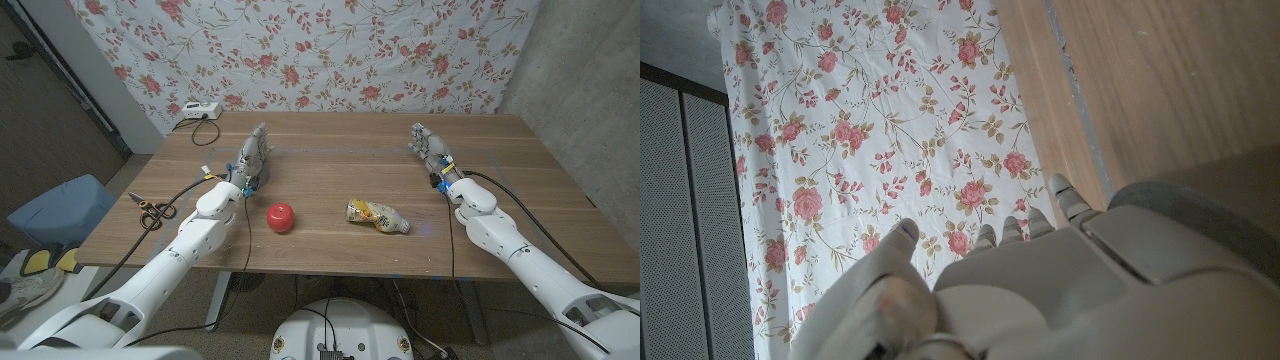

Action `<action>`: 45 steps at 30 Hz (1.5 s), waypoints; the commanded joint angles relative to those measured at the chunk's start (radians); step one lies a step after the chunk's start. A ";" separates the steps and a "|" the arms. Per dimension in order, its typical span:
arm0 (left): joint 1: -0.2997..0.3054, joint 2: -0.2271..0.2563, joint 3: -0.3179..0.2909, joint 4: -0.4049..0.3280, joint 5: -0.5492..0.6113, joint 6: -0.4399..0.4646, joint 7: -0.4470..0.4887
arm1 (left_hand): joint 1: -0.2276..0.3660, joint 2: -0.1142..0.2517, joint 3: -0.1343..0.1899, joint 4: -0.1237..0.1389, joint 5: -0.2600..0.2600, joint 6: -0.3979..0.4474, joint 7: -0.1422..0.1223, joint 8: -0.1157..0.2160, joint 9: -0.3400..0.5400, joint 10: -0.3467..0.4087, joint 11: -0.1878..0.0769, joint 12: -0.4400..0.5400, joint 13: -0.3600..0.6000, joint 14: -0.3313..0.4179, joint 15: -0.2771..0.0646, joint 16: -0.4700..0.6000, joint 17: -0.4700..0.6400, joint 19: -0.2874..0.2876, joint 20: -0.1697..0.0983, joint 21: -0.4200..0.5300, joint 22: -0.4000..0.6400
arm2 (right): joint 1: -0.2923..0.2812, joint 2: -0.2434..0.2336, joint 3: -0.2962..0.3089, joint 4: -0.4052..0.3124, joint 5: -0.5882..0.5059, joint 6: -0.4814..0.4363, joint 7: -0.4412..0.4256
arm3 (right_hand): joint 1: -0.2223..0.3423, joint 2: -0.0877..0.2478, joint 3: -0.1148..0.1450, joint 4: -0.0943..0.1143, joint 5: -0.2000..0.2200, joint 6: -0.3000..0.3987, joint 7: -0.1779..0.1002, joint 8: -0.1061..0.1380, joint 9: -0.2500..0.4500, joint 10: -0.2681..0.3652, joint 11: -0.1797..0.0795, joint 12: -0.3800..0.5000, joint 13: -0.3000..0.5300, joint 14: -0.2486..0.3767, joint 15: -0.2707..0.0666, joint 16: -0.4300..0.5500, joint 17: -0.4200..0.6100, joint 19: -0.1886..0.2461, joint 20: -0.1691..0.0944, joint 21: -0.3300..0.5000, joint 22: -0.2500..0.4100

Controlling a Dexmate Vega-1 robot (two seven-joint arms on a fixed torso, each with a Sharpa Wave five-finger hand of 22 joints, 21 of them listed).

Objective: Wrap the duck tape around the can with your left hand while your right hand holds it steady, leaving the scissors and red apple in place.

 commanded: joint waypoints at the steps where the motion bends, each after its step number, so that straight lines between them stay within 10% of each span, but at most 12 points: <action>1: -0.028 -0.015 0.001 0.011 0.039 0.019 -0.006 | 0.008 0.000 0.007 0.002 0.005 -0.055 0.002 0.006 0.002 -0.040 0.000 0.005 0.005 -0.019 0.000 0.007 0.003 -0.037 0.002 0.006 0.005 | 0.017 -0.015 -0.007 0.016 -0.020 -0.003 0.012 | 0.010 0.004 0.006 -0.001 0.005 0.006 0.001 0.007 0.003 0.006 -0.005 0.006 0.004 -0.006 0.002 0.007 0.002 0.007 -0.002 0.006 0.006; 45: -0.054 0.011 0.038 -0.122 0.135 0.153 0.029 | 0.008 -0.003 0.004 0.000 0.008 -0.002 -0.001 0.019 0.003 -0.007 0.009 0.016 0.006 -0.001 0.014 0.011 0.003 -0.028 0.007 -0.005 0.006 | -0.262 -0.448 0.049 -0.522 -0.298 -0.236 -0.086 | 0.027 -0.023 0.001 -0.012 -0.001 0.018 0.010 0.012 0.004 0.027 0.024 0.011 0.005 0.024 0.039 0.015 0.003 0.016 0.032 0.007 0.005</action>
